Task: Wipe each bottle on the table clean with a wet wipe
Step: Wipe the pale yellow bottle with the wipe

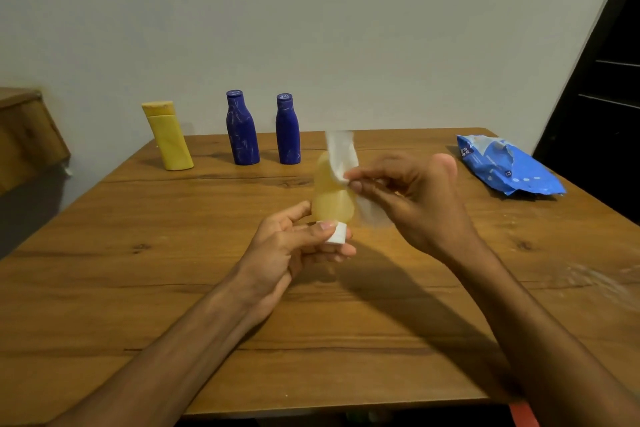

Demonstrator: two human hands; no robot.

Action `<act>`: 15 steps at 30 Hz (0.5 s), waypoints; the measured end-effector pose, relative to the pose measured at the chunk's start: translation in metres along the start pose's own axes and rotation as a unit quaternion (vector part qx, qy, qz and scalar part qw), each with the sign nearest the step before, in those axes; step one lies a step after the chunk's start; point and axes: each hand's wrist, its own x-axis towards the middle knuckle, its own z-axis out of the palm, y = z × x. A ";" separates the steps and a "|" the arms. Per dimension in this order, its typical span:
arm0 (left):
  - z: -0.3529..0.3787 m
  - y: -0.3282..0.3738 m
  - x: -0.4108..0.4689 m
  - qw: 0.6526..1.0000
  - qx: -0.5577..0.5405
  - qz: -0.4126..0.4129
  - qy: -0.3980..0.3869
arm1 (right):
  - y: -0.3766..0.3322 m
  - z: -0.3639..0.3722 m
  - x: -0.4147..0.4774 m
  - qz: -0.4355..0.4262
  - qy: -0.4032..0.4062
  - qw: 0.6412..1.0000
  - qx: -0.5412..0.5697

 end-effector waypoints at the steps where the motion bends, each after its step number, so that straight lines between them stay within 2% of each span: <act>1: 0.000 0.000 0.000 1.000 -0.002 0.001 0.000 | -0.001 0.000 0.000 0.002 -0.031 0.999 0.010; 3: -0.002 0.000 0.001 1.000 0.007 -0.002 -0.008 | -0.002 0.000 -0.001 0.001 -0.034 0.999 0.005; 7: -0.002 0.001 0.001 0.998 0.058 -0.005 -0.029 | 0.002 0.004 0.001 0.019 0.070 0.997 -0.015; 15: -0.004 -0.002 0.001 0.979 0.204 0.023 -0.002 | 0.004 0.007 0.001 0.029 0.089 0.995 -0.041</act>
